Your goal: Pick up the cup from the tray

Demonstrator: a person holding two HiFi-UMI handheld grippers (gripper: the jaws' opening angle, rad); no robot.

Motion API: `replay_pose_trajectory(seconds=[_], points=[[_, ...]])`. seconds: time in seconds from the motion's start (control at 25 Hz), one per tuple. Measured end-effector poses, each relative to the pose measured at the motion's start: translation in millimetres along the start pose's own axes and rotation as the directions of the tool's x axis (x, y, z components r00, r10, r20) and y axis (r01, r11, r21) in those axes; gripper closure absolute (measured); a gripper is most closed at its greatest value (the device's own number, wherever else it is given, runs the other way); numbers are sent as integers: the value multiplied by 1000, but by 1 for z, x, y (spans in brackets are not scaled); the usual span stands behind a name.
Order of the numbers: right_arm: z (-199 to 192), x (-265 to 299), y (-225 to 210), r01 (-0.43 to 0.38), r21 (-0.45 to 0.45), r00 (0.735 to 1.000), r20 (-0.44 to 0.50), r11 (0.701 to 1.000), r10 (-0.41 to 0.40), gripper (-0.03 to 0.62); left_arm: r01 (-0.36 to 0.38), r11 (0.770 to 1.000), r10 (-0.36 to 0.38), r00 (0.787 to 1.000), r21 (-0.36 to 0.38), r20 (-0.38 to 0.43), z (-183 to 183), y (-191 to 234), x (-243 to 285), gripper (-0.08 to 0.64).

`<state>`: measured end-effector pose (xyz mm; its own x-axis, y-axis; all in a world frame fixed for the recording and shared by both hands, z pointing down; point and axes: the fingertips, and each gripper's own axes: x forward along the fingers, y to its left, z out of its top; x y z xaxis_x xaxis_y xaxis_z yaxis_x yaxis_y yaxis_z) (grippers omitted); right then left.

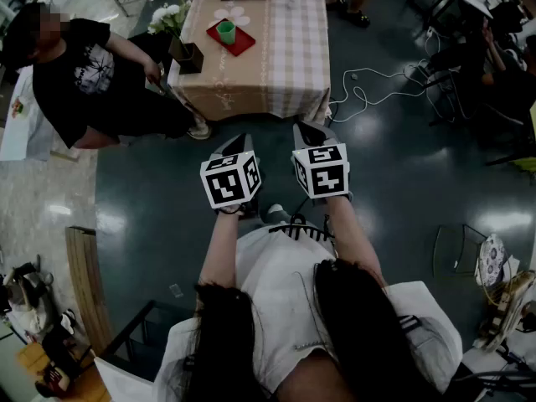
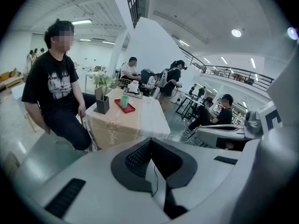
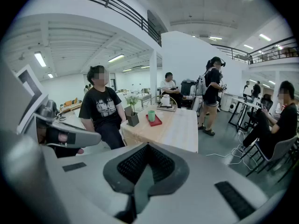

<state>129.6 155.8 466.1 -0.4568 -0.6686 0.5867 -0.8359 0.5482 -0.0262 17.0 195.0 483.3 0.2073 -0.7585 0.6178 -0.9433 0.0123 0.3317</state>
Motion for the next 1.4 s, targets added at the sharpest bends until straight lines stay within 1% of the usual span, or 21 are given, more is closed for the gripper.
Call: replay_pose_trajectory(seconds=[0.28,0.48,0.56,0.72,0.8,0.88,0.92,0.96,1.0,1.04,1.16,1.4], points=[[-12,-2,3,-1,8,1000,-27,1000,2,583,4,999,-4,1000,-32,1,-7,1,-3,552],[-10,-2,5,-5,-5,1000,-26,1000,5,583,8,999,-8,1000,-31,5,-5,-4,-2,552],[-9,-2,5,-9,3,1000,-18,1000,9,583,7,1000,-7,1000,-29,7,-6,-5,-2,552],[-4,-1,1,-15,30,999,29,999,14,581,5,999,-5,1000,-39,14,-5,-4,0,552],[-4,2,1,-22,15,999,28,1000,21,578,3,999,-3,1000,-39,17,-4,-4,1,552],[-6,4,5,-45,-2,999,23,999,45,571,4,999,-4,1000,-35,14,-5,-5,3,552],[-7,5,8,-63,-8,998,25,998,63,529,5,999,-5,1000,-35,9,-7,-5,3,552],[-7,6,12,-83,-15,996,30,996,83,440,6,999,-5,1000,-36,5,-8,-6,4,552],[-7,7,16,-100,-24,994,35,995,101,374,7,999,-6,1000,-37,3,-8,-6,5,552],[-4,9,18,-109,-36,993,41,993,111,354,9,999,-9,1000,-38,5,-6,-6,6,552],[8,15,17,-117,-61,991,62,991,121,339,20,999,-19,1000,-38,14,6,-7,13,552],[29,39,6,-115,-46,990,75,992,118,310,41,999,-40,999,-27,12,30,-1,39,552]])
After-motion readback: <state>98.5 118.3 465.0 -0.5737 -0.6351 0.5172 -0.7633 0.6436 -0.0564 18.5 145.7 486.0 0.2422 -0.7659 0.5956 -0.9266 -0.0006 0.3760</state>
